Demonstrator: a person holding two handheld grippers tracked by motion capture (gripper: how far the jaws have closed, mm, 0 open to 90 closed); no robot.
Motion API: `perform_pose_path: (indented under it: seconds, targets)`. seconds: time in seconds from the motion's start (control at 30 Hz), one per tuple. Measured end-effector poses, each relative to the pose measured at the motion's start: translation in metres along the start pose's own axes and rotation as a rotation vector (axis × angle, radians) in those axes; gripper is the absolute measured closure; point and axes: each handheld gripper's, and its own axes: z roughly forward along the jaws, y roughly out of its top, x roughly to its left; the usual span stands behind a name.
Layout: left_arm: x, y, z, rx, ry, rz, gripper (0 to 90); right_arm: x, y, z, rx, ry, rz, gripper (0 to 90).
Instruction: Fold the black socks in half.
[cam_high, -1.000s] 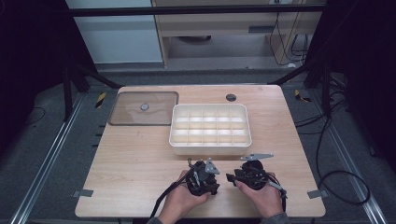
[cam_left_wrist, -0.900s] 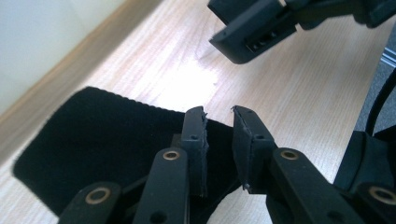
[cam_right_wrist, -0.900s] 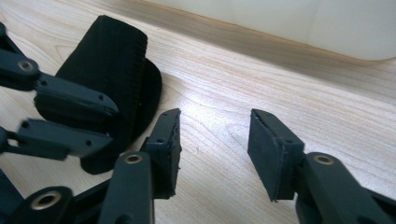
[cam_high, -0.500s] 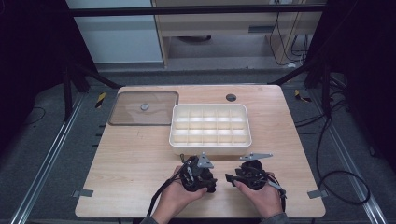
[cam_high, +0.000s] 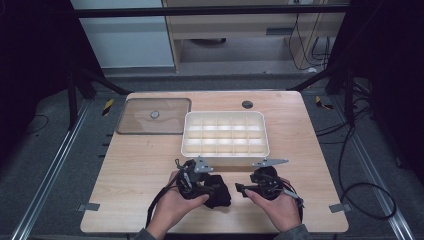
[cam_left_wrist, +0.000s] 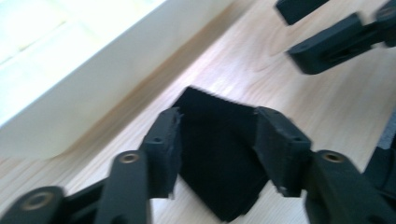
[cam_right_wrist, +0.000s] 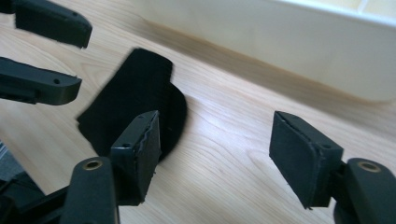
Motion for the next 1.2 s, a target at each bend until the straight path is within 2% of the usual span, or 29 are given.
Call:
perform_pose_path:
  seconds: [0.2,0.3,0.4,0.57,0.67,0.8,0.9,1.07,1.2]
  targets:
    - [0.024,-0.012,-0.014,0.015,0.062,-0.056,24.1,0.014,0.014,0.004,0.006,0.021,-0.003,25.7]
    - [0.041,-0.023,-0.02,0.016,0.079,-0.087,15.1,0.019,0.019,0.012,0.004,0.033,0.0,29.9]
    - [0.056,-0.037,-0.022,0.014,0.083,-0.105,9.8,0.023,0.023,0.02,0.002,0.044,0.019,34.7]
    - [0.075,-0.062,-0.023,0.011,0.097,-0.135,8.0,0.027,0.026,0.028,0.004,0.043,0.039,38.0]
    - [0.085,-0.076,-0.021,0.006,0.102,-0.151,7.9,0.031,0.028,0.033,0.025,0.046,0.037,38.0]
    - [0.096,-0.094,-0.019,0.0,0.121,-0.176,8.0,0.035,0.031,0.038,0.041,0.033,0.034,39.2]
    - [0.102,-0.107,-0.018,-0.006,0.153,-0.184,8.1,0.036,0.033,0.043,0.059,0.021,0.035,39.8]
    - [0.113,-0.115,-0.022,-0.024,0.162,-0.215,8.1,0.037,0.035,0.051,0.074,0.023,0.047,39.4]
    - [0.116,-0.12,-0.021,-0.032,0.166,-0.241,7.9,0.038,0.036,0.056,0.084,0.031,0.047,37.8]
